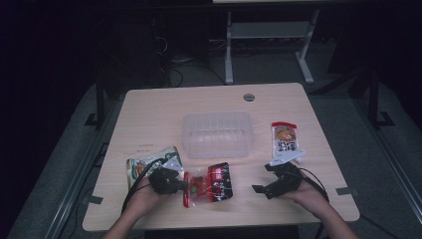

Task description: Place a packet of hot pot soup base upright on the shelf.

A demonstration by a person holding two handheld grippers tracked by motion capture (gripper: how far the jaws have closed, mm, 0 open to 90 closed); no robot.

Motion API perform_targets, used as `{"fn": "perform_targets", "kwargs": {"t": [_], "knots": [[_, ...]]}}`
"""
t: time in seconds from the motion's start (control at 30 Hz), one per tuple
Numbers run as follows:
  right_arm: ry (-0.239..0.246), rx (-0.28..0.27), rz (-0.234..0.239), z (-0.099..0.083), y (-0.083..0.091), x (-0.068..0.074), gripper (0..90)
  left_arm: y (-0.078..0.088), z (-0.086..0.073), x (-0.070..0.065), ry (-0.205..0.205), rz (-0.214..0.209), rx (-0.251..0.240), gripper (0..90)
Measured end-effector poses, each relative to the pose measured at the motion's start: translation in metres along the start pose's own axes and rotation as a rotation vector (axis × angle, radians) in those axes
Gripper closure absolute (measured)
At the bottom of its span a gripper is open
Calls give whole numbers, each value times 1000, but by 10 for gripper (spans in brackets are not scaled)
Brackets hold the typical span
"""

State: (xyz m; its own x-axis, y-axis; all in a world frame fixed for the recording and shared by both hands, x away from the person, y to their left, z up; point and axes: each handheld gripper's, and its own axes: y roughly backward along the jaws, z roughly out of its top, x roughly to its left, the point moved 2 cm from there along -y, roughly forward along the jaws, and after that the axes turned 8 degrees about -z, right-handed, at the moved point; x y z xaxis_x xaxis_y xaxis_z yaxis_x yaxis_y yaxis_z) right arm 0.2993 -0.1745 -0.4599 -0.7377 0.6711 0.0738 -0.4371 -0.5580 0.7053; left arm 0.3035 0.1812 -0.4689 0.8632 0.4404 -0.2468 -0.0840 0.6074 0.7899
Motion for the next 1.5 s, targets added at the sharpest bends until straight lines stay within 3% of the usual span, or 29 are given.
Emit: {"fn": "perform_targets", "kwargs": {"t": [0.23, 0.33, 0.57, 0.97, 1.17, 1.33, 1.5], "knots": [[-9, -30, 82, 13, 3, 17, 68, 0, -1, 0, 1, 1, -3, 897], [8, -33, 71, 22, 0, 19, 68, 0, -1, 0, 9, -1, -10, 898], [-2, -52, 83, 44, -12, 19, 68, 1, -2, 0, 14, -3, -12, 898], [35, -15, 123, 64, -40, 36, 70, 2, -3, 0, 13, -10, -4, 898], [33, 13, 143, 63, -50, 44, 70, 1, -3, -1, 29, -12, -9, 898], [45, 37, 155, 59, -54, 48, 69, 2, -3, 0, 14, -8, 8, 898], [2, 50, 205, 55, -61, 52, 69, 1, -4, -1, 42, -12, -16, 898]]}}
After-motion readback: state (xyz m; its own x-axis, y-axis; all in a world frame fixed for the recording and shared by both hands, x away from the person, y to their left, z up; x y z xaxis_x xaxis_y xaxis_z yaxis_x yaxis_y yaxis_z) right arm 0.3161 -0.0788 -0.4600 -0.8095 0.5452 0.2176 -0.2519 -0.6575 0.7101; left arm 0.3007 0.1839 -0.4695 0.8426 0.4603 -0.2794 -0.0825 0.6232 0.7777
